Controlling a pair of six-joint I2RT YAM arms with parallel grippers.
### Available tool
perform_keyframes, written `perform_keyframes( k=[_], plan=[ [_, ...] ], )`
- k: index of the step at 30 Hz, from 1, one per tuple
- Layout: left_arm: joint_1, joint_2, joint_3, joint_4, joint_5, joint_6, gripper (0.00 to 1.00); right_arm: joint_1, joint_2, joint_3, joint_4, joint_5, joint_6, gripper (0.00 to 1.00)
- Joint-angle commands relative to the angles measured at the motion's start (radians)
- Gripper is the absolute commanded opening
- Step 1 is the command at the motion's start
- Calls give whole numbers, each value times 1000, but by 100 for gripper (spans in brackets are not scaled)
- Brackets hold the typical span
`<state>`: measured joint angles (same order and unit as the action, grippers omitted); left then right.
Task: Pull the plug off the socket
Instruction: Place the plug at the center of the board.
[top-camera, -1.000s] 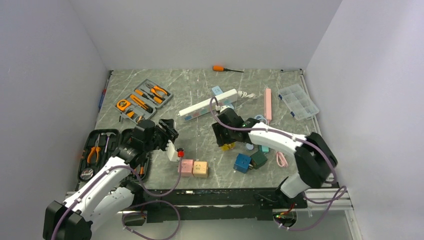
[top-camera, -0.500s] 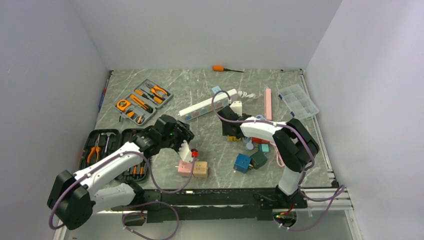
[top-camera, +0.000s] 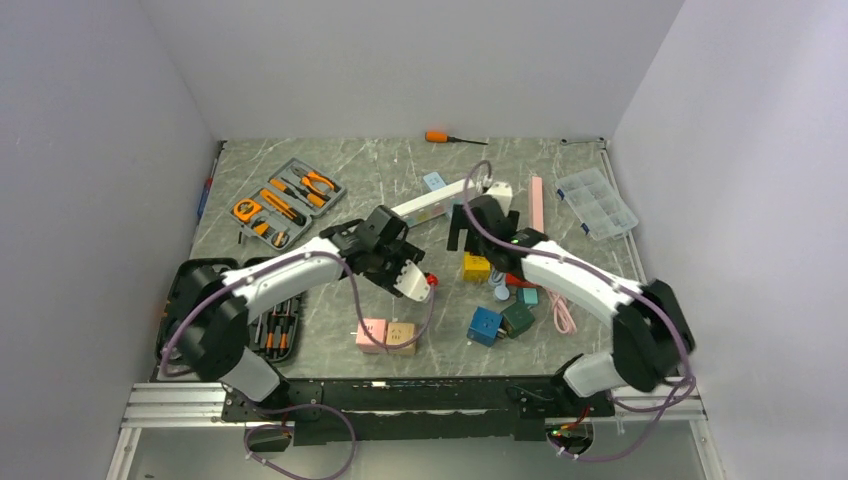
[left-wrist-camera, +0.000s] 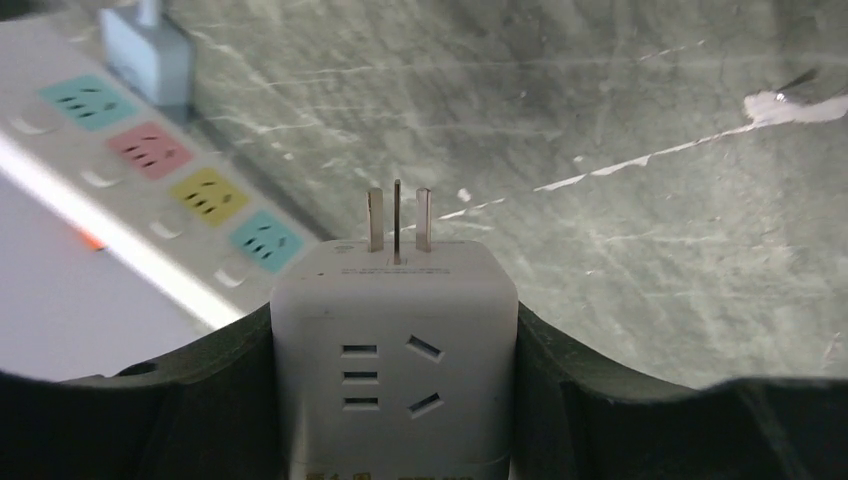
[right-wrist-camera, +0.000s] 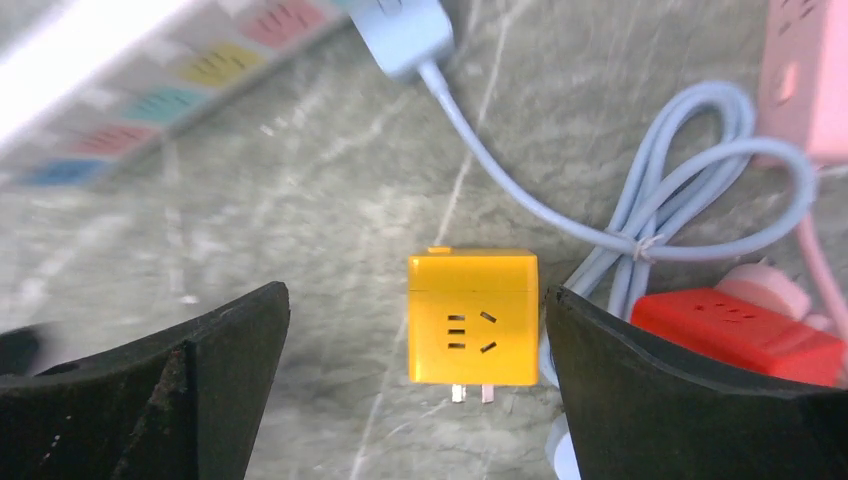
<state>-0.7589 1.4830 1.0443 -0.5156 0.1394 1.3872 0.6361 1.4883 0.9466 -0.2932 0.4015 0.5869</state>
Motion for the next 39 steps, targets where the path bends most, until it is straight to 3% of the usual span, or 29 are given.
perform_keyframes(
  k=[1, 2, 5, 11, 14, 19, 24, 26, 28, 31, 34, 39],
  plan=[
    [-2, 127, 168, -104, 77, -175, 0, -22, -223, 70, -49, 47, -11, 100],
    [-1, 187, 222, -113, 84, -284, 0, -24, -271, 55, -56, 99, -9, 100],
    [15, 357, 453, -275, 119, -419, 0, -39, -385, 12, -71, 206, -13, 100],
    [-9, 591, 713, -422, 156, -526, 0, -71, -456, -22, -106, 223, 27, 100],
    [-34, 630, 746, -447, 162, -549, 3, -88, -459, -28, -116, 239, 36, 100],
    [-71, 674, 774, -398, 112, -582, 19, -111, -503, -57, -82, 209, 26, 99],
    [-79, 766, 915, -404, 130, -669, 22, -123, -498, -87, -53, 168, 29, 99],
    [-79, 751, 869, -391, 132, -670, 34, -125, -485, -80, -63, 159, 36, 99],
    [-78, 723, 804, -379, 129, -671, 54, -127, -481, -76, -58, 150, 33, 98],
    [-54, 698, 756, -409, 174, -690, 59, -126, -491, -72, -50, 145, 21, 98],
    [-28, 669, 725, -420, 197, -710, 96, -127, -493, -52, -57, 144, 5, 98],
    [25, 618, 805, -565, 142, -754, 99, -123, -460, -1, -85, 81, -10, 100]
  ],
)
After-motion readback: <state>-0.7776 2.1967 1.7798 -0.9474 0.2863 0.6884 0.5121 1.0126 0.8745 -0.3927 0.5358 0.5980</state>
